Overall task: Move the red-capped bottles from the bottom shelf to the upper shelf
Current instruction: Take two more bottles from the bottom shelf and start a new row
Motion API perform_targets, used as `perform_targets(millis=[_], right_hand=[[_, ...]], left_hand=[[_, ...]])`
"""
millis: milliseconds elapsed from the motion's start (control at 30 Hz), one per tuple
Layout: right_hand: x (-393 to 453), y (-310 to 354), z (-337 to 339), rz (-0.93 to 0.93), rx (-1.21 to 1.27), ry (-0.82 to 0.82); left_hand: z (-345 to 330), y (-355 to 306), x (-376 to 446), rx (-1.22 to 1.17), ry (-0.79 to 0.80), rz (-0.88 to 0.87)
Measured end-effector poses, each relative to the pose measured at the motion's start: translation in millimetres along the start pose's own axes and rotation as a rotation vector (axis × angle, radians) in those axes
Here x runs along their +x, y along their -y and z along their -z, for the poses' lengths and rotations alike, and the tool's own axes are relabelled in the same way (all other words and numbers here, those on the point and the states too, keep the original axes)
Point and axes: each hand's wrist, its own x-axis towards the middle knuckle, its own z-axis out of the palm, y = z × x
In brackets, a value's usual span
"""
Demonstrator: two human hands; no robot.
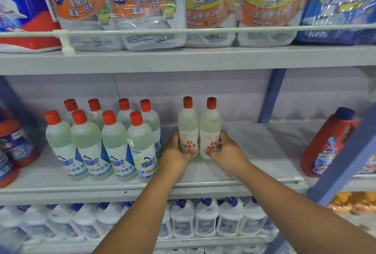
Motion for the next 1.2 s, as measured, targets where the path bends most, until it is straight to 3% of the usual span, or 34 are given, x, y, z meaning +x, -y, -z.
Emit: perform_targets(millis=[367,567,800,1000,1200], right_hand=[[-3.5,9.2,-3.4,-0.058,-0.071,-0.036],[-20.4,17.0,-8.4,-0.126,-0.235,-0.014],[-64.3,16.9,-12.6,-0.081,-0.506,0.007],[-106.6,5.7,-17.6,0.082,-0.802,0.045],[-162.8,3.4,-45.4,0.214,-0.865,0.13]], left_hand=[[5.5,-2.0,-0.8,0.053,0.051,0.017],[7.6,-0.3,-8.4,0.253,0.103,0.0],[17.3,4.2,-43.5,0.533,0.207,-0.122],[36.3,11.2,-102.9,0.677,0.115,-0.268],[68.3,43.7,-177.9,0.788,-0.029,-0.206]])
